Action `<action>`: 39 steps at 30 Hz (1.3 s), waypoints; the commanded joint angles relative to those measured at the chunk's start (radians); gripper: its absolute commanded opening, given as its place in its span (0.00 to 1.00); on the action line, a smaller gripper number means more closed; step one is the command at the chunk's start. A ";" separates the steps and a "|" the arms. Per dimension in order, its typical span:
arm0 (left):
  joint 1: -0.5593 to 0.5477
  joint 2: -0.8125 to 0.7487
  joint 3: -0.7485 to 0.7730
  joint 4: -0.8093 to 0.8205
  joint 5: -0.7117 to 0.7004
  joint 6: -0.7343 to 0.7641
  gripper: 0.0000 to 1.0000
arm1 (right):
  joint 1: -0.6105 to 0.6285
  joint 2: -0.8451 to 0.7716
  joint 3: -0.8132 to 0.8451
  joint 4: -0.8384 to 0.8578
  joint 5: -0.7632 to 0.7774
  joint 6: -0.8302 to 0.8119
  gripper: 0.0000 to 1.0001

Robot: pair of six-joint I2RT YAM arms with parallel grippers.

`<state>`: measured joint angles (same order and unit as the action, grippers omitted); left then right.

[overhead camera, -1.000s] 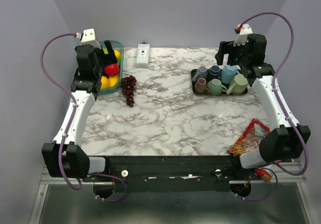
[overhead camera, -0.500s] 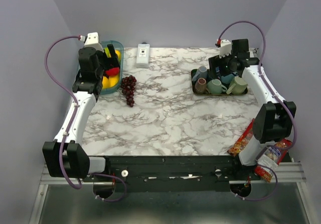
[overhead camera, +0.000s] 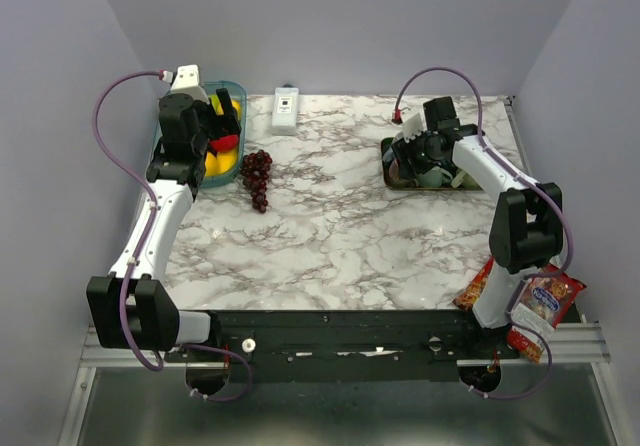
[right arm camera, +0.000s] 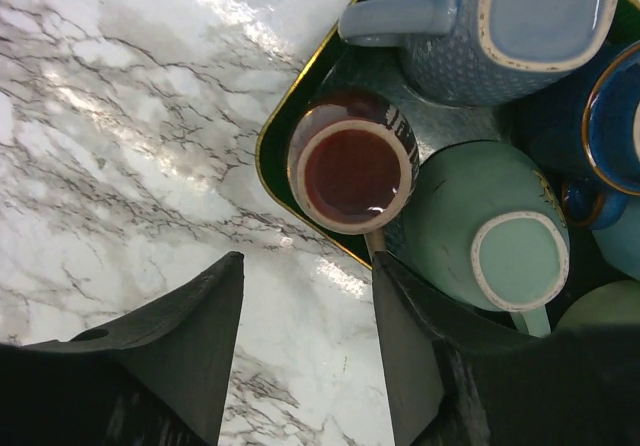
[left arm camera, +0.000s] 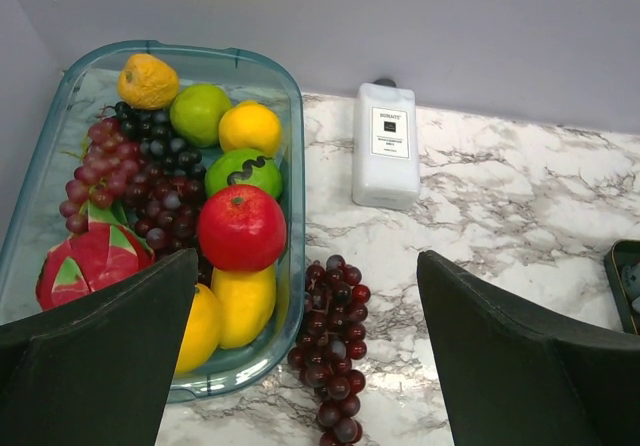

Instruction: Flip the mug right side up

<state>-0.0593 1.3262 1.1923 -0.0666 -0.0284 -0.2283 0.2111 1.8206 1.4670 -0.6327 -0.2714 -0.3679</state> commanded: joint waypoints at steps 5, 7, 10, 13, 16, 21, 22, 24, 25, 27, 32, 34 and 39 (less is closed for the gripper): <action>-0.001 0.011 -0.025 0.034 0.022 0.001 0.99 | -0.003 0.028 -0.039 0.044 0.066 -0.023 0.61; -0.001 0.010 -0.028 0.037 0.021 0.001 0.99 | -0.001 0.052 -0.033 0.041 0.064 -0.023 0.61; -0.001 0.013 -0.026 0.040 0.019 0.003 0.99 | -0.001 0.077 -0.028 0.041 0.061 -0.026 0.61; -0.001 0.019 -0.016 0.044 0.021 -0.009 0.99 | -0.001 0.098 -0.028 0.042 0.072 -0.035 0.59; -0.001 0.028 0.004 0.042 0.028 -0.020 0.99 | -0.001 0.101 -0.037 0.060 0.064 -0.040 0.58; -0.001 0.042 0.016 0.048 0.028 -0.025 0.99 | -0.001 0.124 -0.033 0.076 0.069 -0.048 0.54; -0.001 0.042 0.013 0.048 0.028 -0.025 0.99 | -0.001 0.128 -0.033 0.082 0.069 -0.048 0.53; -0.001 0.039 0.010 0.048 0.028 -0.025 0.99 | -0.001 0.135 -0.034 0.088 0.072 -0.048 0.46; -0.001 0.038 0.007 0.048 0.027 -0.025 0.99 | -0.003 0.135 -0.034 0.090 0.072 -0.046 0.44; -0.001 0.036 0.004 0.048 0.028 -0.022 0.99 | -0.001 0.137 -0.040 0.096 0.077 -0.045 0.37; -0.001 0.038 -0.003 0.053 0.028 -0.023 0.99 | -0.001 0.134 -0.059 0.113 0.098 -0.048 0.31; -0.001 0.038 -0.005 0.054 0.028 -0.025 0.99 | -0.001 0.132 -0.063 0.117 0.103 -0.048 0.31; -0.001 0.033 -0.011 0.056 0.028 -0.022 0.99 | -0.003 0.143 -0.057 0.123 0.116 -0.049 0.31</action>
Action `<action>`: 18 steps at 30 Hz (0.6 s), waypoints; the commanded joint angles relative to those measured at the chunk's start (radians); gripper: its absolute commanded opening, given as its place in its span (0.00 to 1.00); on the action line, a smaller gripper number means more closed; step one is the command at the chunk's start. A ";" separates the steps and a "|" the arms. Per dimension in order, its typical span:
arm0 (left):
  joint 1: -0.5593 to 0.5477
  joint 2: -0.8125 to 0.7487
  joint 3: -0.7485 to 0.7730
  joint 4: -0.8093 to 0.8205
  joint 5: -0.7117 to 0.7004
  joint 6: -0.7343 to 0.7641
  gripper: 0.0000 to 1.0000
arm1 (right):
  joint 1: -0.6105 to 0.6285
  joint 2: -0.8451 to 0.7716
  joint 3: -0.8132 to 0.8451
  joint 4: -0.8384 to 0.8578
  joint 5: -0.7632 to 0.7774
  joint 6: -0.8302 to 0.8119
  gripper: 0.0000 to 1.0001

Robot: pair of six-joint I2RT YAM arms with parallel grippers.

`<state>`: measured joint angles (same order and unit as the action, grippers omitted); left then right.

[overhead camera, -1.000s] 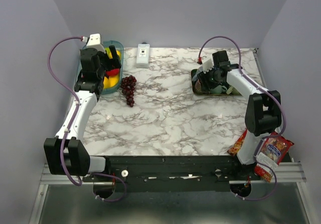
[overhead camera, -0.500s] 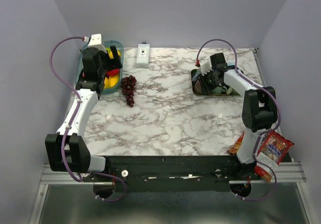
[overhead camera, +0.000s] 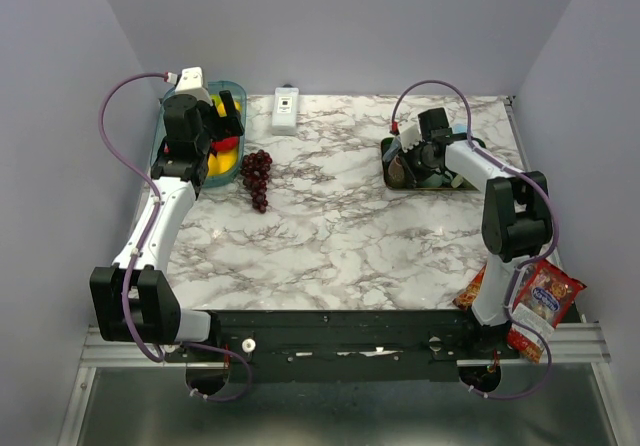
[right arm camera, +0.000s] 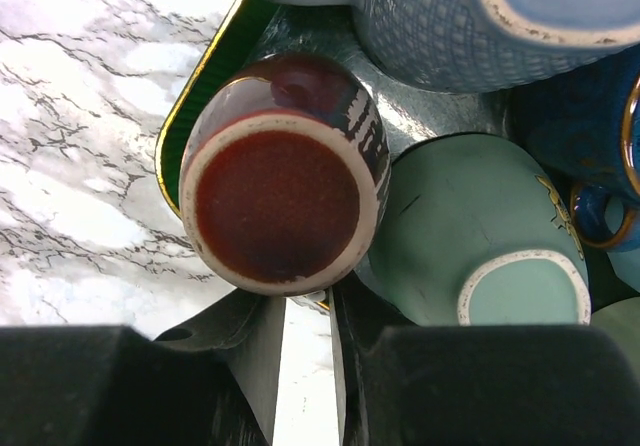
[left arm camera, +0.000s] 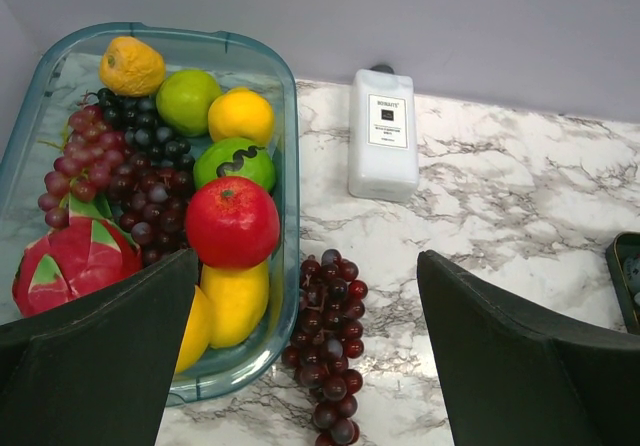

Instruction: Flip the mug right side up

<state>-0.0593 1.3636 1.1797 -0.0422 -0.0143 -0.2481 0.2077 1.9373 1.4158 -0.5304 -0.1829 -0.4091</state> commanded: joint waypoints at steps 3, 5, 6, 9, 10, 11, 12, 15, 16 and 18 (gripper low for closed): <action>-0.001 -0.006 -0.005 0.031 0.014 0.000 0.99 | 0.002 0.031 -0.003 0.026 0.031 -0.007 0.26; -0.001 -0.008 -0.006 0.033 0.011 0.001 0.99 | 0.002 0.029 -0.003 0.029 0.034 -0.005 0.12; -0.001 -0.009 -0.008 0.033 0.011 0.003 0.99 | 0.002 0.029 -0.003 0.027 0.037 -0.005 0.06; -0.001 -0.011 -0.009 0.031 0.008 0.004 0.99 | 0.004 0.025 -0.008 0.029 0.046 -0.008 0.01; -0.001 -0.014 -0.009 0.031 0.008 0.004 0.99 | 0.004 0.016 -0.011 0.035 0.049 -0.008 0.01; -0.001 -0.012 -0.008 0.031 0.010 0.003 0.99 | 0.002 0.011 -0.015 0.038 0.052 -0.010 0.01; -0.001 -0.014 -0.009 0.031 0.010 0.003 0.99 | 0.002 0.005 -0.021 0.043 0.056 -0.011 0.01; -0.001 -0.018 -0.011 0.028 0.011 0.000 0.99 | 0.006 -0.034 -0.041 0.055 0.063 -0.011 0.01; -0.001 -0.023 -0.011 0.028 0.014 -0.002 0.99 | 0.009 -0.046 -0.047 0.063 0.062 -0.008 0.01; -0.001 -0.029 -0.014 0.030 0.005 -0.020 0.99 | 0.010 -0.101 -0.064 0.072 0.062 0.010 0.01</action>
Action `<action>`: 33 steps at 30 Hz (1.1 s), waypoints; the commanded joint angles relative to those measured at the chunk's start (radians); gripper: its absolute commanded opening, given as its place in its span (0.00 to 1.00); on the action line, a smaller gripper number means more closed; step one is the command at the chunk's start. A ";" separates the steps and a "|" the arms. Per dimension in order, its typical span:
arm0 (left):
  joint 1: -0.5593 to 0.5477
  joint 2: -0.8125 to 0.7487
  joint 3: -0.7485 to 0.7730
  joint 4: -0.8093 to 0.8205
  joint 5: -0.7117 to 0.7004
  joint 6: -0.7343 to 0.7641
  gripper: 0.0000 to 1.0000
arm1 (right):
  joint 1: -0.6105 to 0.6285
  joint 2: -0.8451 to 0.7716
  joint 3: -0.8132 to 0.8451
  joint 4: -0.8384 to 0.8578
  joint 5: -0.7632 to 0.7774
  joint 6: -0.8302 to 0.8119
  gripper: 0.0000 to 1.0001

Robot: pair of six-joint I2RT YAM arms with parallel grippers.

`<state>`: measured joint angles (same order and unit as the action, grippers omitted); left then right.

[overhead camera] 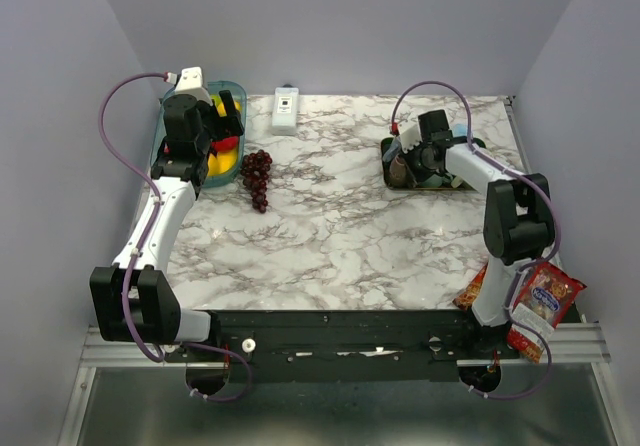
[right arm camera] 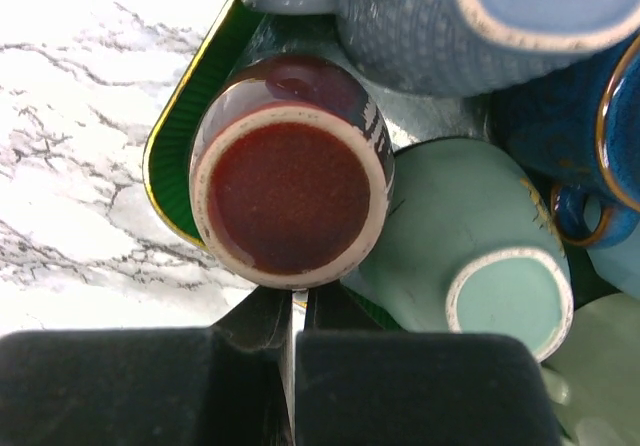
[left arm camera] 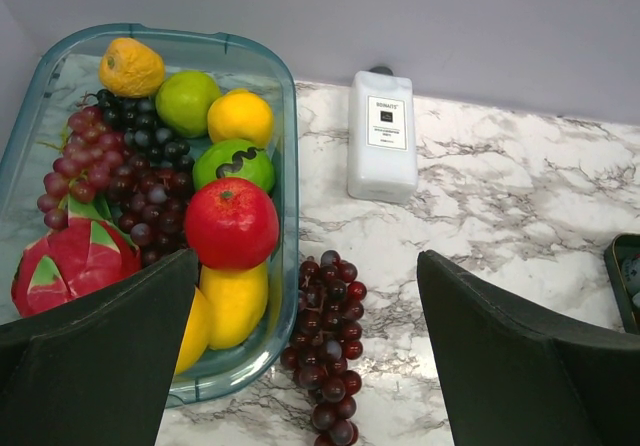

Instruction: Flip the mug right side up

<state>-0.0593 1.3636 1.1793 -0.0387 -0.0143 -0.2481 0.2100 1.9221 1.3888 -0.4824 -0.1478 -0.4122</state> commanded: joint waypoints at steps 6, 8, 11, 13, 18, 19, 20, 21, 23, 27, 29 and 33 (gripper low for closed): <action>-0.001 -0.049 -0.040 0.071 -0.010 -0.103 0.99 | 0.009 -0.271 -0.045 0.065 -0.053 0.151 0.01; 0.019 -0.043 -0.014 0.056 -0.003 -0.170 0.99 | 0.009 -0.302 -0.021 0.065 -0.134 0.191 0.01; 0.050 -0.029 0.029 0.056 0.123 -0.272 0.99 | 0.009 -0.360 0.041 0.062 -0.240 0.288 0.01; 0.050 -0.031 0.043 0.089 0.213 -0.269 0.99 | 0.012 -0.399 0.081 0.083 -0.294 0.375 0.01; 0.035 -0.024 0.016 0.308 0.630 -0.368 0.99 | 0.011 -0.483 0.088 0.260 -0.432 0.666 0.01; -0.005 -0.018 0.017 0.383 0.689 -0.387 0.99 | 0.012 -0.494 0.081 0.362 -0.453 0.718 0.01; -0.031 -0.012 0.035 0.405 0.724 -0.404 0.99 | 0.014 -0.514 0.066 0.413 -0.502 0.771 0.01; -0.060 0.006 0.051 0.413 0.785 -0.398 0.99 | 0.015 -0.518 0.059 0.465 -0.518 0.821 0.01; -0.149 0.029 0.113 0.364 0.816 -0.372 0.99 | 0.026 -0.525 0.052 0.602 -0.551 0.956 0.01; -0.241 0.075 0.128 0.436 0.823 -0.471 0.99 | 0.066 -0.519 0.064 0.720 -0.584 1.078 0.01; -0.266 0.091 0.132 0.520 0.818 -0.522 0.99 | 0.084 -0.515 0.065 0.777 -0.602 1.136 0.01; -0.321 0.124 0.135 0.606 0.786 -0.612 0.93 | 0.112 -0.500 0.076 0.809 -0.608 1.193 0.01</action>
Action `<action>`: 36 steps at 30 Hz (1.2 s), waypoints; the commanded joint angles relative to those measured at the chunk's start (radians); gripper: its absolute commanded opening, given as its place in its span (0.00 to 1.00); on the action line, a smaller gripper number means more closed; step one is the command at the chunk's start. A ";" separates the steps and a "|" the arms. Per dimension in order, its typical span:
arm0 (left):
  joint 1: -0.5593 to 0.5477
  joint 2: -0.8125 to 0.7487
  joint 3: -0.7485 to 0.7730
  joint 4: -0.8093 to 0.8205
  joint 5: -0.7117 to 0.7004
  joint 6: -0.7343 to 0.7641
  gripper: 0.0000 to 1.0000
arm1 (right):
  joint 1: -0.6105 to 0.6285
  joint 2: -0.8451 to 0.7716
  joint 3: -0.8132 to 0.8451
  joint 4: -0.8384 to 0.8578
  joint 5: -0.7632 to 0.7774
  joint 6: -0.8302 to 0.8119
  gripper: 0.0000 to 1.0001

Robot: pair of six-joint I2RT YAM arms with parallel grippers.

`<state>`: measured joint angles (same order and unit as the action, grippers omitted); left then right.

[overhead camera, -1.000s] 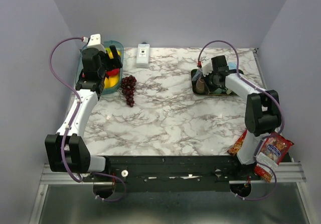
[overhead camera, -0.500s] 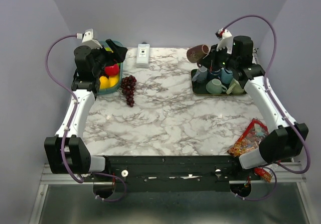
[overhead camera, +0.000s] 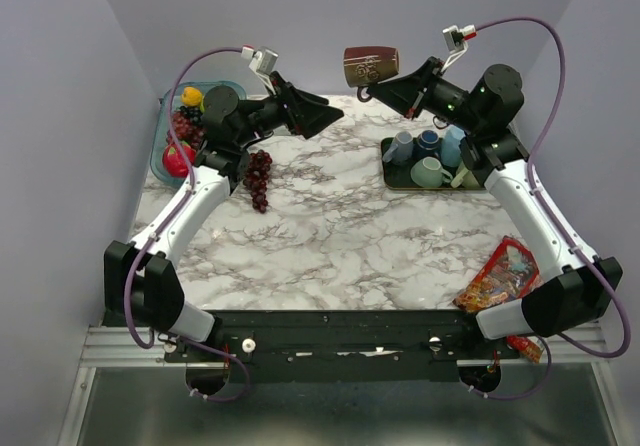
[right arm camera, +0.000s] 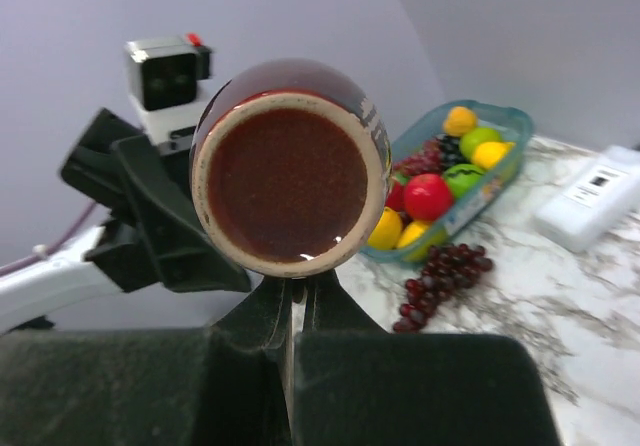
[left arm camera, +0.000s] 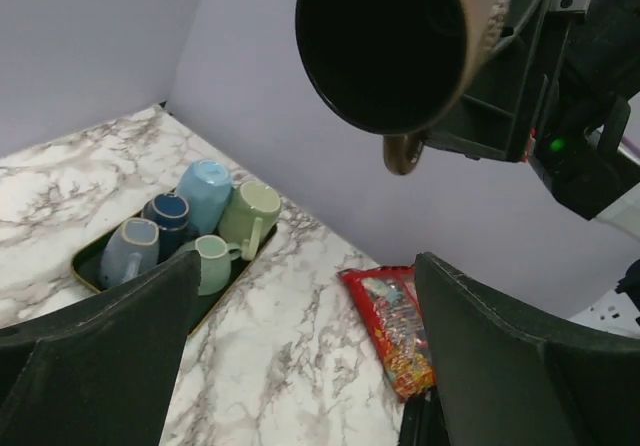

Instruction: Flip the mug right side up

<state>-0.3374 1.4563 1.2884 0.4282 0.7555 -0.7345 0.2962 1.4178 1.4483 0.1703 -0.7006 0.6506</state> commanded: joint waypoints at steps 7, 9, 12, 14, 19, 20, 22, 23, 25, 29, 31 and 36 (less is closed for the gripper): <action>-0.080 0.058 0.023 0.277 -0.025 -0.259 0.77 | 0.050 0.033 0.031 0.190 -0.069 0.173 0.01; -0.080 0.064 0.025 0.309 -0.030 -0.307 0.74 | 0.057 0.036 0.024 0.205 -0.076 0.175 0.01; -0.084 0.072 0.005 0.391 -0.036 -0.368 0.68 | 0.064 0.046 0.017 0.221 -0.083 0.175 0.01; -0.089 0.076 0.000 0.414 -0.038 -0.382 0.64 | 0.070 0.049 0.014 0.228 -0.088 0.176 0.01; -0.092 0.087 0.009 0.403 -0.048 -0.385 0.56 | 0.080 0.055 0.003 0.245 -0.099 0.173 0.01; -0.092 0.088 0.012 0.402 -0.048 -0.382 0.54 | 0.083 0.055 0.001 0.248 -0.105 0.172 0.01; -0.092 0.090 0.015 0.397 -0.053 -0.382 0.48 | 0.083 0.052 -0.006 0.255 -0.109 0.173 0.01; -0.092 0.090 0.015 0.400 -0.053 -0.381 0.47 | 0.083 0.052 -0.008 0.264 -0.117 0.175 0.01; -0.089 0.088 0.012 0.409 -0.054 -0.384 0.44 | 0.083 0.050 -0.008 0.262 -0.128 0.170 0.01; -0.081 0.085 0.000 0.441 -0.059 -0.401 0.43 | 0.084 0.040 -0.015 0.250 -0.155 0.150 0.01; -0.078 0.085 -0.003 0.457 -0.062 -0.413 0.43 | 0.084 0.035 -0.026 0.250 -0.157 0.152 0.01; -0.078 0.085 -0.004 0.455 -0.068 -0.413 0.40 | 0.084 0.033 -0.048 0.271 -0.174 0.169 0.01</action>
<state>-0.4210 1.5421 1.2823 0.8219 0.7261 -1.1328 0.3714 1.4708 1.4235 0.3977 -0.8059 0.8143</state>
